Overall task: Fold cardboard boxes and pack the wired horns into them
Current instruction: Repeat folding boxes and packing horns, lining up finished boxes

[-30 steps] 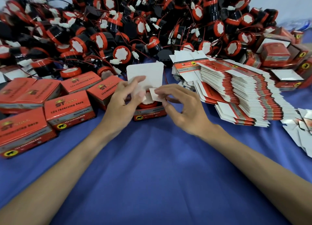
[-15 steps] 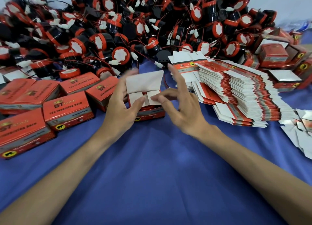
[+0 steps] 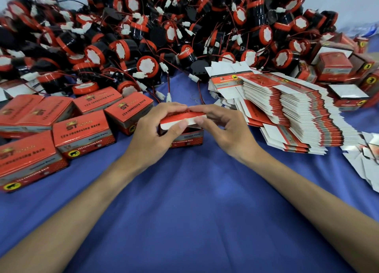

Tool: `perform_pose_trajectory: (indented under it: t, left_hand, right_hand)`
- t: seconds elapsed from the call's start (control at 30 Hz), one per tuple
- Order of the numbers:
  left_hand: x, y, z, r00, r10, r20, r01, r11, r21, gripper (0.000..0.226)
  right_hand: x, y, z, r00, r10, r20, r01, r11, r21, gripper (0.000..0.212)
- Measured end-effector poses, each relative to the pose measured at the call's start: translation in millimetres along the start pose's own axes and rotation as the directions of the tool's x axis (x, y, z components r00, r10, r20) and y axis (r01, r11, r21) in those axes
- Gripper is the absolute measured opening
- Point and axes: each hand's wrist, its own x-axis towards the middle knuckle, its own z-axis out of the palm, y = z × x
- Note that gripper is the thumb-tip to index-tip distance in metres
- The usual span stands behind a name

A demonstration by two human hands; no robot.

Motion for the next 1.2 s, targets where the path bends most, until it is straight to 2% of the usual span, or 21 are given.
perform_pose_trajectory:
  t: [0.17,0.27,0.37,0.47,0.67,0.87,1.0,1.13,1.2]
  left_hand:
    - [1.7,-7.2,-5.4,0.996,0.075,0.048,-0.081,0.987,0.139,0.038]
    - [2.6,-9.8,-7.4,0.988,0.135,0.070,-0.146,0.974,0.174,0.038]
    - [3.5,-14.0,-11.0,0.976,0.183,0.117,-0.205,0.953,0.221,0.039]
    - [4.8,-15.8,-13.8,0.954,0.257,0.154,-0.291,0.918,0.269,0.038]
    - [6.6,-18.8,-16.2,0.922,0.328,0.204,-0.381,0.861,0.337,0.038]
    - [8.1,-19.8,-18.8,0.912,0.352,0.211,-0.406,0.848,0.341,0.042]
    - [8.5,-20.7,-20.6,0.895,0.381,0.231,-0.443,0.816,0.371,0.041]
    - [7.6,-22.0,-20.9,0.884,0.407,0.231,-0.467,0.799,0.378,0.040]
    - [6.7,-22.9,-20.5,0.882,0.409,0.232,-0.469,0.800,0.374,0.040]
  right_hand:
    - [1.1,2.0,0.7,0.999,-0.011,-0.046,0.009,0.999,-0.034,0.028]
    - [-0.2,5.4,3.6,0.978,-0.173,-0.117,0.150,0.972,-0.182,0.026]
    - [-1.6,9.4,8.2,0.895,-0.427,-0.130,0.332,0.831,-0.446,0.022]
    - [0.6,12.3,-0.2,0.798,-0.602,-0.022,0.446,0.615,-0.650,0.019]
    - [-0.7,4.4,-7.5,0.795,-0.600,0.087,0.469,0.518,-0.715,0.021]
    - [-1.9,-4.6,-4.3,0.799,-0.594,0.096,0.418,0.433,-0.798,0.023]
    - [1.1,-6.7,-14.2,0.819,-0.562,0.119,0.428,0.460,-0.778,0.026]
    - [2.5,0.7,-24.0,0.836,-0.472,0.279,0.532,0.577,-0.619,0.023]
    - [2.1,2.2,-23.2,0.847,-0.448,0.286,0.525,0.626,-0.576,0.027]
